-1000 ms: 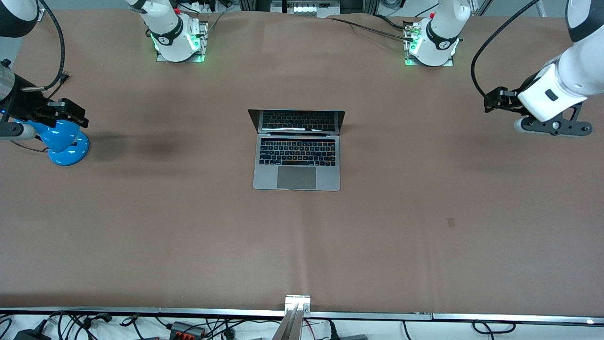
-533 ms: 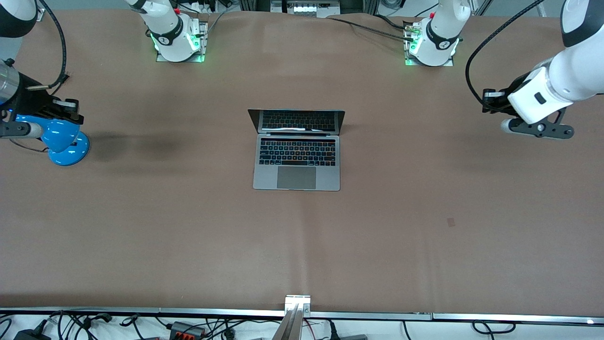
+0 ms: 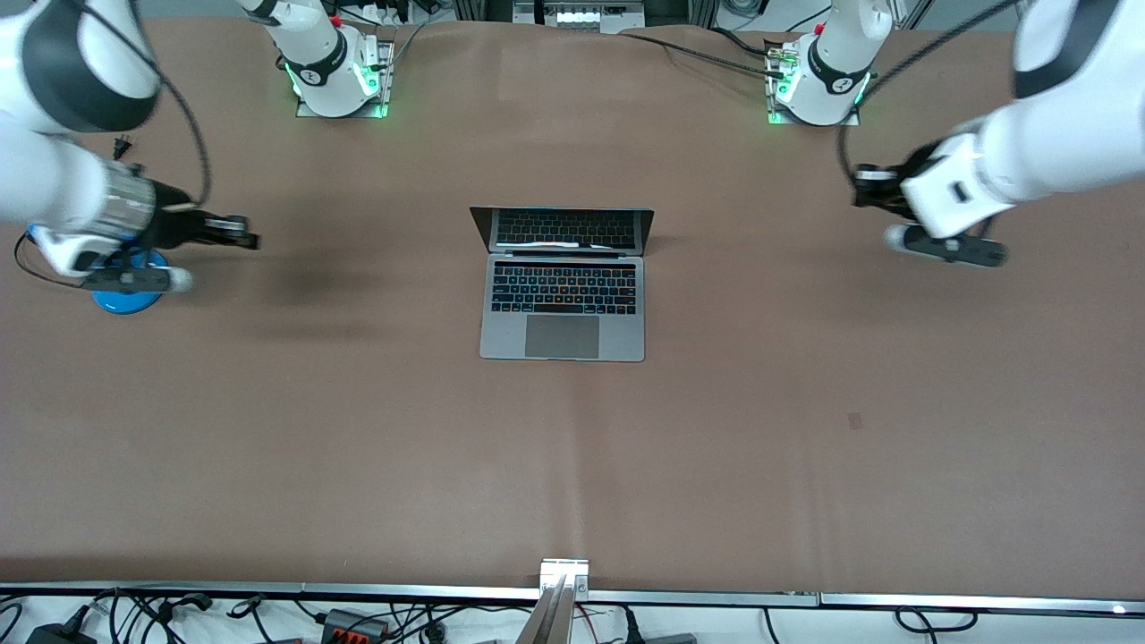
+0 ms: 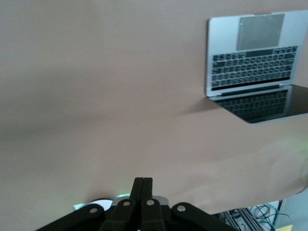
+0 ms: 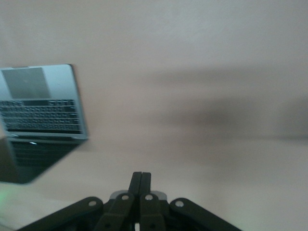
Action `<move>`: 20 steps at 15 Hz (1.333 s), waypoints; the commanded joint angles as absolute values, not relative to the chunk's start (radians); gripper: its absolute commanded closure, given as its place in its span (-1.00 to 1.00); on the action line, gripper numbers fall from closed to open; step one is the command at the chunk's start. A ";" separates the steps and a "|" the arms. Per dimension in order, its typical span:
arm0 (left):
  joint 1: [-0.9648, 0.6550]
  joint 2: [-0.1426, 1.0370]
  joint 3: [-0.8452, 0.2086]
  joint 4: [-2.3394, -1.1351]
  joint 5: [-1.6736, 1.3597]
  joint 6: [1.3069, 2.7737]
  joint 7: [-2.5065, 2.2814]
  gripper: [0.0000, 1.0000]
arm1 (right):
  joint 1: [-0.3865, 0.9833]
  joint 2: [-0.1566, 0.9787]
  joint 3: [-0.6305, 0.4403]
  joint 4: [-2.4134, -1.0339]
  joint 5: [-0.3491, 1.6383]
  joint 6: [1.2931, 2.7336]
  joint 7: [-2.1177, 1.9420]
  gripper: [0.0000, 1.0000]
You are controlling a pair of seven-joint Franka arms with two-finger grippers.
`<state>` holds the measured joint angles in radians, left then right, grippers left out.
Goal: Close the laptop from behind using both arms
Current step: 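Move both grippers toward the laptop lid's back edge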
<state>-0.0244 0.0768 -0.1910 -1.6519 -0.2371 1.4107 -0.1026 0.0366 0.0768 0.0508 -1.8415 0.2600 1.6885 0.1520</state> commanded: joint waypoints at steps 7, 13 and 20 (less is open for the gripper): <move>-0.018 -0.055 -0.437 -1.943 -0.371 1.687 -0.282 0.98 | 0.204 -0.090 0.055 -2.254 0.422 1.943 0.320 1.00; -0.017 -0.132 -0.583 -2.147 -0.464 1.894 -0.291 0.98 | 0.319 -0.167 0.055 -2.370 0.486 2.019 0.505 1.00; -0.018 -0.117 -0.730 -2.325 -0.541 2.230 -0.291 0.98 | 0.596 -0.112 0.055 -2.434 0.492 2.284 0.750 1.00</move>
<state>-0.0329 -0.0940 -0.6970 -2.2791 -0.5108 2.1675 -0.2938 0.5263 -0.1270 0.0639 -2.4125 0.4723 2.2168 0.6864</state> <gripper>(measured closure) 0.987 0.991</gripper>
